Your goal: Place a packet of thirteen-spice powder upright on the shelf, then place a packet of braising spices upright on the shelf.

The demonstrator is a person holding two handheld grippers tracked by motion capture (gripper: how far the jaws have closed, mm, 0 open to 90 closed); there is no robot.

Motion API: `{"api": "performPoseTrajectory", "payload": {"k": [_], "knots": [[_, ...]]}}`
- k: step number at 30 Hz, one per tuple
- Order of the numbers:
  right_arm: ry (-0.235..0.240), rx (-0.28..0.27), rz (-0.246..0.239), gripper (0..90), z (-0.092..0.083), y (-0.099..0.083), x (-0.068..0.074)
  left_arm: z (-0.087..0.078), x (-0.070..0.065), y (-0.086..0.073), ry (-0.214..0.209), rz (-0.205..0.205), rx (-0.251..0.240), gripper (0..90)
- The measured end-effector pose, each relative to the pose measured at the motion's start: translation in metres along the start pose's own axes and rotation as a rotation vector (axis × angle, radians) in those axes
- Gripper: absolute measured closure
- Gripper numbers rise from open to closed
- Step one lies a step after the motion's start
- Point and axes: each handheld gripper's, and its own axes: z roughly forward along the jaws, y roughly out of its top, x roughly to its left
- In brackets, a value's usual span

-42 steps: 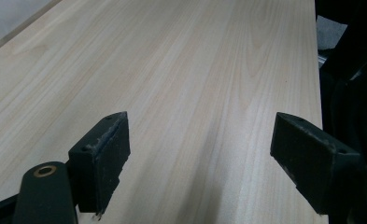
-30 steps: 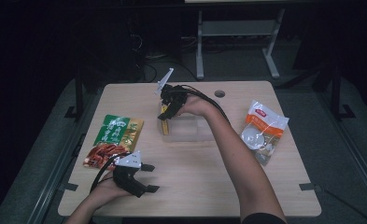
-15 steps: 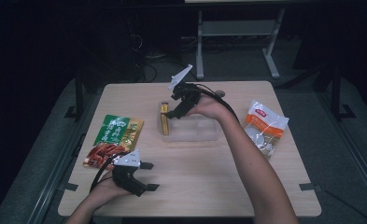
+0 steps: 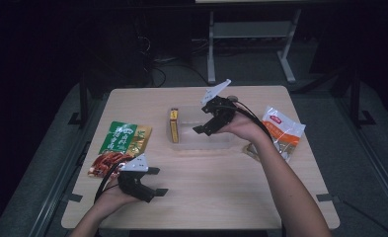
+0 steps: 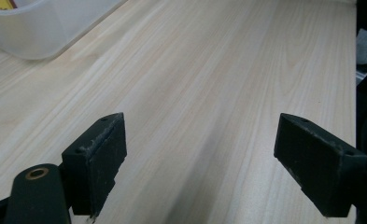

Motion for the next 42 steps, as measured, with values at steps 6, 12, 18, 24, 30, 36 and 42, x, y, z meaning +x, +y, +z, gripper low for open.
{"api": "performPoseTrajectory", "payload": {"k": [6, 12, 18, 24, 30, 36, 42], "knots": [[-0.037, -0.018, 0.033, 15.2, -0.012, -0.025, 0.016, 0.001, -0.001, 0.008, 0.018, 0.008, 0.023, 16.5], [-0.059, -0.034, 0.066, 15.2, -0.018, -0.049, 0.034, 0.005, 0.003, 0.019, 0.029, 0.015, 0.045, 16.5], [-0.079, -0.008, 0.084, 15.2, -0.018, -0.075, 0.047, 0.011, 0.007, 0.02, 0.045, 0.002, 0.031, 16.7], [-0.096, 0.001, 0.146, 15.7, -0.022, -0.097, 0.06, 0.015, 0.005, 0.015, 0.058, 0.008, 0.057, 17.0], [-0.107, -0.008, 0.189, 15.7, -0.025, -0.12, 0.073, 0.01, 0.002, 0.014, 0.073, 0.003, 0.054, 17.0], [-0.102, -0.013, 0.221, 15.7, -0.031, -0.139, 0.085, 0.006, 0.0, 0.011, 0.083, 0.003, 0.057, 17.1], [-0.109, 0.008, 0.232, 15.6, -0.035, -0.156, 0.096, 0.0, 0.001, 0.008, 0.112, -0.003, 0.066, 17.0]]}}
